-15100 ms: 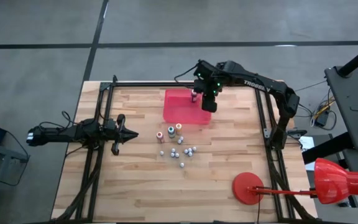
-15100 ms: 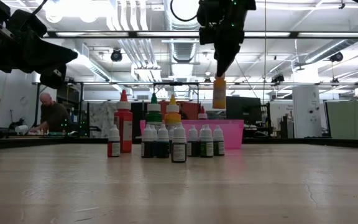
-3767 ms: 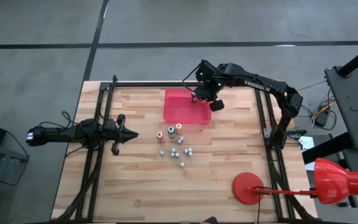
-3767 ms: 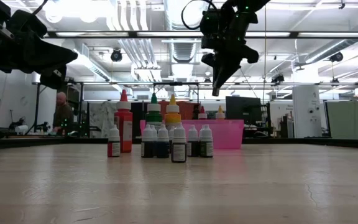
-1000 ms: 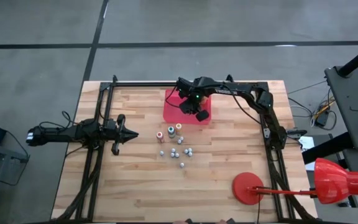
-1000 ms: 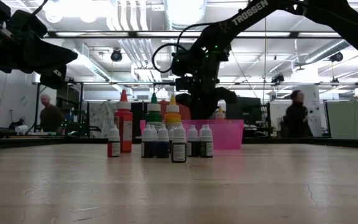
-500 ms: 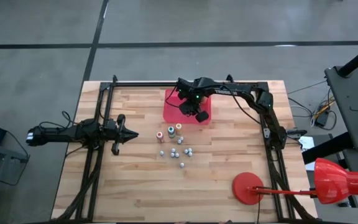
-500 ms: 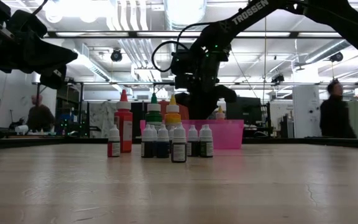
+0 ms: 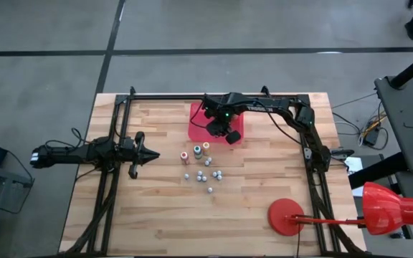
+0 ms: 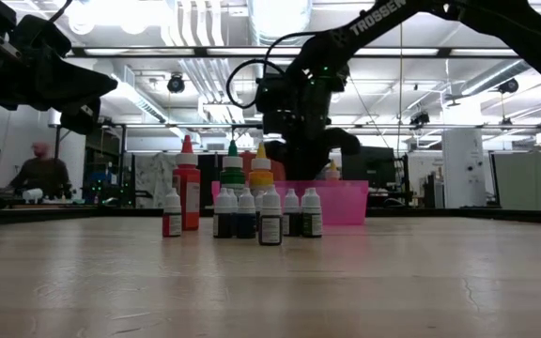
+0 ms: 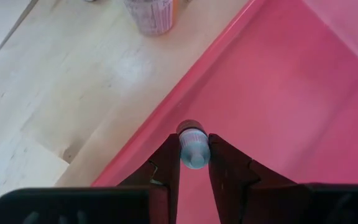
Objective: Pick & Place food coloring
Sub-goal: Put the small green food coloring bottle into the pink bin
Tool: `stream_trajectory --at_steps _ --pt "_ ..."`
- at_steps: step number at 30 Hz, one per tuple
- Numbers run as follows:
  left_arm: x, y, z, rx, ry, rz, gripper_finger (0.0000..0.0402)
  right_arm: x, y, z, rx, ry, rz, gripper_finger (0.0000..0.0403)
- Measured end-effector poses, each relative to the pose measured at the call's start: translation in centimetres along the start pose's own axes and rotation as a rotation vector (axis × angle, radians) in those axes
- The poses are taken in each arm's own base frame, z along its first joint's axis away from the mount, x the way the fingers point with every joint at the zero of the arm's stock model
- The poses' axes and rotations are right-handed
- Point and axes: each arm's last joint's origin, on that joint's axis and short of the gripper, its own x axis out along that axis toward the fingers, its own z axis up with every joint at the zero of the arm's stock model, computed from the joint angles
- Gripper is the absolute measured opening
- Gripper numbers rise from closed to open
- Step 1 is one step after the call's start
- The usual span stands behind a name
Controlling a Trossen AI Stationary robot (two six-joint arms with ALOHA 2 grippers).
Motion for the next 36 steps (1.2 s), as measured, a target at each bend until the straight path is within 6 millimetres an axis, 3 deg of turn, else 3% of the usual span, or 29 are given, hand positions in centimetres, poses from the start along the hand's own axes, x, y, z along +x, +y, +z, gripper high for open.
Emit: stream_trajectory --at_steps 20,36 --pt "0.0 0.0 0.0 0.0 0.0 0.0 0.0 1.1 0.48 -0.58 0.008 0.012 0.018 0.0059" --pt "0.0 0.0 0.01 0.0 0.0 0.0 0.0 1.1 0.44 -0.56 0.034 0.01 0.014 0.011"
